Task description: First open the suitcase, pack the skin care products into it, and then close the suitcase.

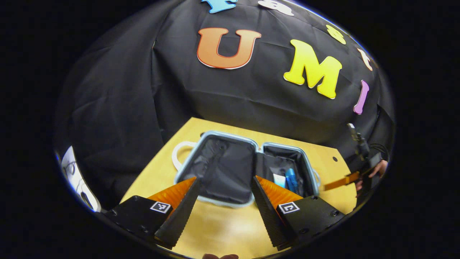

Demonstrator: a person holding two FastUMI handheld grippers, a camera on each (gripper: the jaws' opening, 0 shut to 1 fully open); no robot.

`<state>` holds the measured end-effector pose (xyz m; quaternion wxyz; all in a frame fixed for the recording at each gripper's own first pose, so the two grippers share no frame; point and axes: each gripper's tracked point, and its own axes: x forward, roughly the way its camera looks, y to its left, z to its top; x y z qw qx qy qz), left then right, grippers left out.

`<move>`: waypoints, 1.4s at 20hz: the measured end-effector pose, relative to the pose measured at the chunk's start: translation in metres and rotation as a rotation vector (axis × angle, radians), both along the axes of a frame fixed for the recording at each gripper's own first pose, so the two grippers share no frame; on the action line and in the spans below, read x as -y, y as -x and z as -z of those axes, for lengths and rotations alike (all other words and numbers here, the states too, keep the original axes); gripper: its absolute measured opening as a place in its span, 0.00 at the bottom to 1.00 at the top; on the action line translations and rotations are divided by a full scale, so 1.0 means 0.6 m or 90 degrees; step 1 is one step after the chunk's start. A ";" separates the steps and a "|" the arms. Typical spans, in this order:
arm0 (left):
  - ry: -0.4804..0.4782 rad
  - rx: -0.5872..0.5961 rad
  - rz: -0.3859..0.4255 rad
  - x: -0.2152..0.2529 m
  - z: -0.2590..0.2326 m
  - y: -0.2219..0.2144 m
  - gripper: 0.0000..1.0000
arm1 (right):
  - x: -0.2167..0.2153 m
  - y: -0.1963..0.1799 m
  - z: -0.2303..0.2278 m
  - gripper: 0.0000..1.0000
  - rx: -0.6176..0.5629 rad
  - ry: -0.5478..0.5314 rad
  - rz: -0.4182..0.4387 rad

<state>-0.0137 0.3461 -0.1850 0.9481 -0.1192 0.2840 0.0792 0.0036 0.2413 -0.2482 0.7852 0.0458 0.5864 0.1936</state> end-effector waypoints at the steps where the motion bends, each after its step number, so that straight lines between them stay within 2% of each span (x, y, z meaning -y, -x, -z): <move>1: -0.007 -0.006 -0.007 -0.039 0.017 -0.025 0.93 | 0.022 0.000 -0.005 0.63 0.032 0.000 -0.009; 2: -0.007 -0.015 -0.008 -0.072 0.038 -0.050 0.93 | 0.054 0.000 -0.010 0.69 0.069 0.005 -0.020; 6: 0.030 -0.106 0.059 -0.153 0.163 -0.116 0.93 | 0.135 0.032 -0.045 0.71 0.127 0.000 -0.007; 10: 0.055 -0.147 0.031 -0.233 0.240 -0.172 0.92 | 0.198 0.062 -0.075 0.71 0.181 0.049 -0.023; 14: 0.088 -0.191 0.035 -0.238 0.289 -0.185 0.89 | 0.203 0.075 -0.079 0.71 0.171 0.050 -0.023; 15: 0.085 -0.209 0.037 -0.240 0.304 -0.183 0.87 | 0.199 0.074 -0.081 0.66 0.167 0.043 -0.018; 16: 0.085 -0.219 0.033 -0.238 0.317 -0.185 0.96 | 0.197 0.073 -0.084 0.71 0.167 0.040 -0.018; 17: 0.094 -0.225 0.029 -0.236 0.325 -0.189 0.86 | 0.200 0.069 -0.088 0.71 0.175 0.042 -0.023; 18: 0.103 -0.230 0.025 -0.238 0.329 -0.189 0.84 | 0.204 0.064 -0.089 0.71 0.186 0.050 -0.030; 20: 0.115 -0.239 0.024 -0.232 0.335 -0.190 0.75 | 0.219 0.068 -0.089 0.71 0.188 0.061 -0.034; 23: 0.134 -0.209 0.004 -0.221 0.314 -0.207 0.21 | 0.227 0.078 -0.081 0.71 0.171 0.056 -0.016; 25: 0.164 -0.190 -0.006 -0.213 0.285 -0.209 0.13 | 0.236 0.077 -0.089 0.72 0.199 0.061 -0.019; 27: 0.145 -0.175 -0.012 -0.216 0.243 -0.199 0.11 | 0.239 0.072 -0.105 0.72 0.245 0.062 -0.024; 28: 0.132 -0.160 -0.015 -0.215 0.212 -0.197 0.10 | 0.247 0.069 -0.116 0.77 0.275 0.065 -0.025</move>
